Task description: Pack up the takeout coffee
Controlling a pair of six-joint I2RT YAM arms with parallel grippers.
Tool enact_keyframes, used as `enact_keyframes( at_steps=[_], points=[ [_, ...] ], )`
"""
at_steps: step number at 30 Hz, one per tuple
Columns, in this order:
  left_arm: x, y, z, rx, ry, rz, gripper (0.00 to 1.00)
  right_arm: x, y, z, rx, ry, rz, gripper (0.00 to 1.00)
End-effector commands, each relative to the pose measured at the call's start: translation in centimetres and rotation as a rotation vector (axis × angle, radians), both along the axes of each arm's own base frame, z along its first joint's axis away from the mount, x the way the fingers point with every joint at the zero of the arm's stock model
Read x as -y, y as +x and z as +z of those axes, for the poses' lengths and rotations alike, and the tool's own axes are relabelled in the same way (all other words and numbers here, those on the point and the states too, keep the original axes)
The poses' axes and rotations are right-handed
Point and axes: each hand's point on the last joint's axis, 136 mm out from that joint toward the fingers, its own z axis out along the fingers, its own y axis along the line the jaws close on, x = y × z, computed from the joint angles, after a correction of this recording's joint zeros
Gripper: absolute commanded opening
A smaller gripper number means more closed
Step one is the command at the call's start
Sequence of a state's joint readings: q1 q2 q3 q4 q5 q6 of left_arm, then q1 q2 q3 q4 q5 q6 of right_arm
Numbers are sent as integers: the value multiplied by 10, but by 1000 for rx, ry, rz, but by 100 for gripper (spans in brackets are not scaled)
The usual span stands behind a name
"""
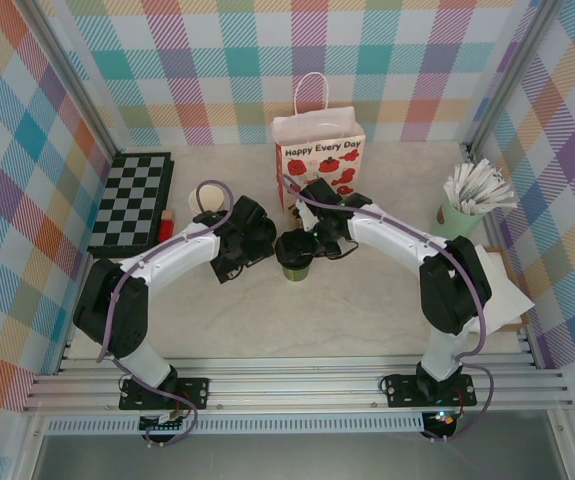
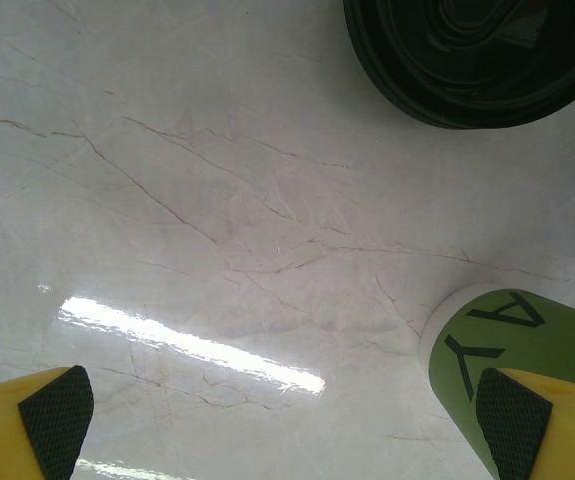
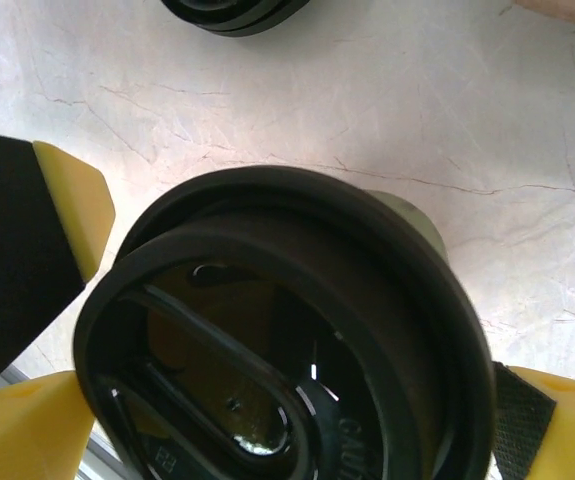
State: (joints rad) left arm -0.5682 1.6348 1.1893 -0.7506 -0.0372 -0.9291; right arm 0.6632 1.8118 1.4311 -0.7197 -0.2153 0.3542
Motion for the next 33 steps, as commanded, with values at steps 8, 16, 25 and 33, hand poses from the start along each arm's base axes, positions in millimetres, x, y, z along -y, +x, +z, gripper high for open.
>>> enact_keyframes(
  at_steps=[8, 16, 25, 33],
  points=[
    [-3, -3, -2, -1, 17, 7, 100, 2, 8, -4, 18, -29, -53, 87],
    [-1, -1, 2, 14, 12, -7, 100, 30, 3, 3, 42, -63, -88, 78],
    [4, 10, 21, 107, -24, -43, 100, 131, 35, 18, 69, -96, -289, 78],
    [-1, 12, 27, 145, -10, -28, 100, 216, 93, 29, 131, -169, -505, 79]
  ],
)
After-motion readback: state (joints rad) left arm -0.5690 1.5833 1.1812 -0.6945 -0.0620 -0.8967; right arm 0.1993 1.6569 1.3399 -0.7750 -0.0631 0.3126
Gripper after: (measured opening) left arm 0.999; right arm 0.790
